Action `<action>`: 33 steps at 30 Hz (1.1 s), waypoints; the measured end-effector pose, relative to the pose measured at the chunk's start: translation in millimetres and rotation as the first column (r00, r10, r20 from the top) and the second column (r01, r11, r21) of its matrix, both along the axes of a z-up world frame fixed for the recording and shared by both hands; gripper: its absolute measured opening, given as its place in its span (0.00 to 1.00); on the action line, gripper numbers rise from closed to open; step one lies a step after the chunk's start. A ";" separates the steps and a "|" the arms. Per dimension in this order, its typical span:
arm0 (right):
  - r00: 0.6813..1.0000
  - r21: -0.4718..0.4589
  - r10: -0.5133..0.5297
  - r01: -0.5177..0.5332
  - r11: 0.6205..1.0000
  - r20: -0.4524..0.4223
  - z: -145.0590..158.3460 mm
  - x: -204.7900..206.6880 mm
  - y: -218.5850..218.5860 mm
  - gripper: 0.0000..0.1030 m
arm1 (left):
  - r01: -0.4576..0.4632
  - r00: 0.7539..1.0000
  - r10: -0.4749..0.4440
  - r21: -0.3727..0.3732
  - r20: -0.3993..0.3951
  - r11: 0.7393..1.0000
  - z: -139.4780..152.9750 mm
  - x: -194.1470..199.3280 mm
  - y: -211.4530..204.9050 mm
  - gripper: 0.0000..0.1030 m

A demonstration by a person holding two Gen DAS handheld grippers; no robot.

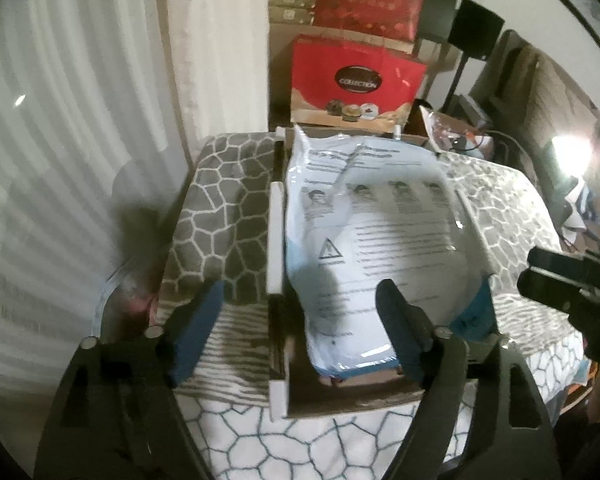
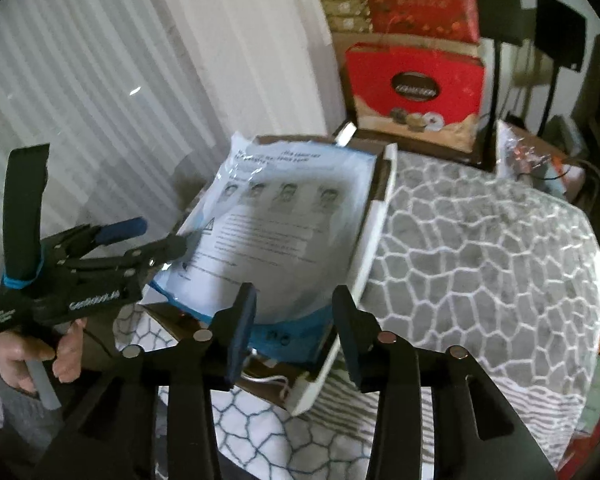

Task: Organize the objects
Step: 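Release the box wall with the left gripper and withdraw both tools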

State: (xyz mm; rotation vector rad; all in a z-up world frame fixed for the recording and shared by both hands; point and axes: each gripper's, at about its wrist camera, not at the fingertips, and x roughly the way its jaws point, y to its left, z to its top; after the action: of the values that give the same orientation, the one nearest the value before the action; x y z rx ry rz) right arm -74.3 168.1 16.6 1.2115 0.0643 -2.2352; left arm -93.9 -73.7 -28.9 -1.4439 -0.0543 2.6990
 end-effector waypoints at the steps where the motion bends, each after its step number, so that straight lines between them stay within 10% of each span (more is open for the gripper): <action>1: 1.000 0.002 -0.010 0.010 1.000 -0.010 1.6 0.7 2.0 0.50 | 0.003 1.000 -0.003 -0.007 -0.007 1.000 1.8 3.5 3.1 0.86; 13: 0.979 0.024 -0.167 0.171 0.985 -0.116 14.0 31.6 41.6 1.00 | 0.027 0.997 -0.028 -0.015 -0.066 1.000 17.1 36.8 32.3 0.98; 33: 0.909 0.043 -0.362 0.378 0.925 -0.206 10.1 81.1 94.7 1.00 | -0.011 0.997 0.012 0.014 -0.076 1.000 19.3 79.9 50.8 1.00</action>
State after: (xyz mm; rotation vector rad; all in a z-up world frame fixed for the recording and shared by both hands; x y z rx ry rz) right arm 6.8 262.8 26.7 1.1156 0.0018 -2.7056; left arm -14.0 -22.9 -9.6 -1.3406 -0.0760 2.7546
